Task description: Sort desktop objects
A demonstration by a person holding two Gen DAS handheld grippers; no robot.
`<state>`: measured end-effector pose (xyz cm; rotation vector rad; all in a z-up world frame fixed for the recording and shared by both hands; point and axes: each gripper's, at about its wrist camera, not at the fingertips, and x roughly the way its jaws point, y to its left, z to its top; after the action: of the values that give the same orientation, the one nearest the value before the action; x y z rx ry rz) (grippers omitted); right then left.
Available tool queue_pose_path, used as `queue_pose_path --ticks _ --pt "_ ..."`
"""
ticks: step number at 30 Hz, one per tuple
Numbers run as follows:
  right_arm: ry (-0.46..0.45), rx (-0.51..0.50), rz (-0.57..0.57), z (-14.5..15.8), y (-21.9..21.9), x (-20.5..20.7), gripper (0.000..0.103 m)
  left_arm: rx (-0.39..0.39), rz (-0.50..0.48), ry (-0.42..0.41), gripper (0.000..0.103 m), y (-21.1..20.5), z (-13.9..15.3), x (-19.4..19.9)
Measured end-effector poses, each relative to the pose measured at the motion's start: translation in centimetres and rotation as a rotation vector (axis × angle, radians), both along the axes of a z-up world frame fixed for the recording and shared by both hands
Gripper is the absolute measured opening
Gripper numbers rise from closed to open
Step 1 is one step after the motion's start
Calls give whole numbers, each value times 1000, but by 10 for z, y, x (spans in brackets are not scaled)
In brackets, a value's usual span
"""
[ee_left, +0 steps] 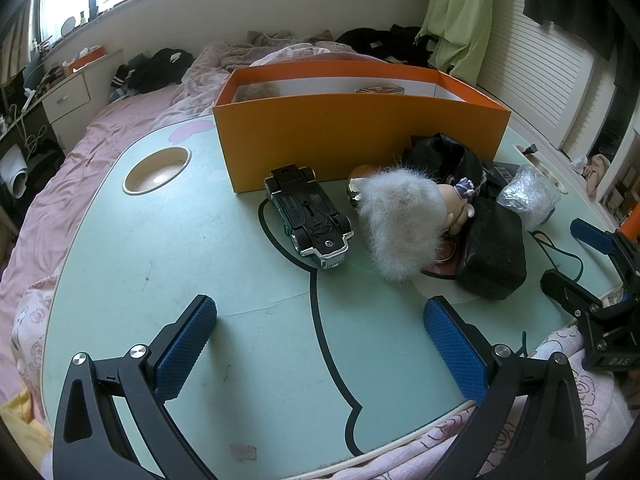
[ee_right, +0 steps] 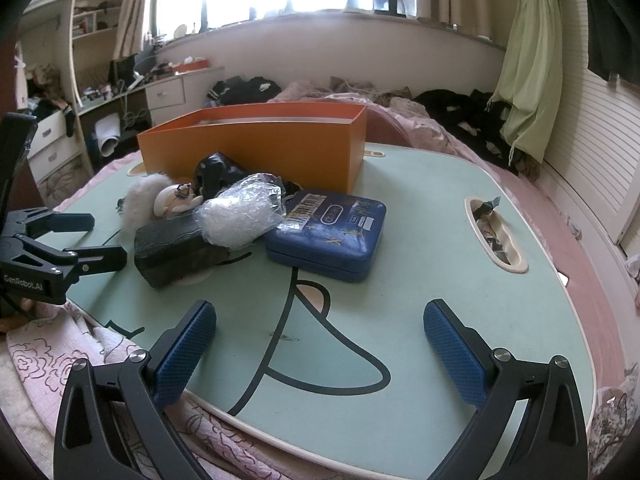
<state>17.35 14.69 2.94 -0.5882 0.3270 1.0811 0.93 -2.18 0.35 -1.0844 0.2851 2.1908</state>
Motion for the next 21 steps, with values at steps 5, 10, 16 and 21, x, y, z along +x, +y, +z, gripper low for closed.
queue_pose_path --ticks 5,10,16,21 --pt "0 -1 12 0 0 -1 103 0 -3 0 103 0 0 0" --pt "1 -2 22 0 0 -1 103 1 -7 0 103 0 0 0" --pt "1 1 38 0 0 -2 103 1 -11 0 103 0 0 0" --pt "2 7 54 0 0 -2 103 2 -15 -1 103 0 0 0"
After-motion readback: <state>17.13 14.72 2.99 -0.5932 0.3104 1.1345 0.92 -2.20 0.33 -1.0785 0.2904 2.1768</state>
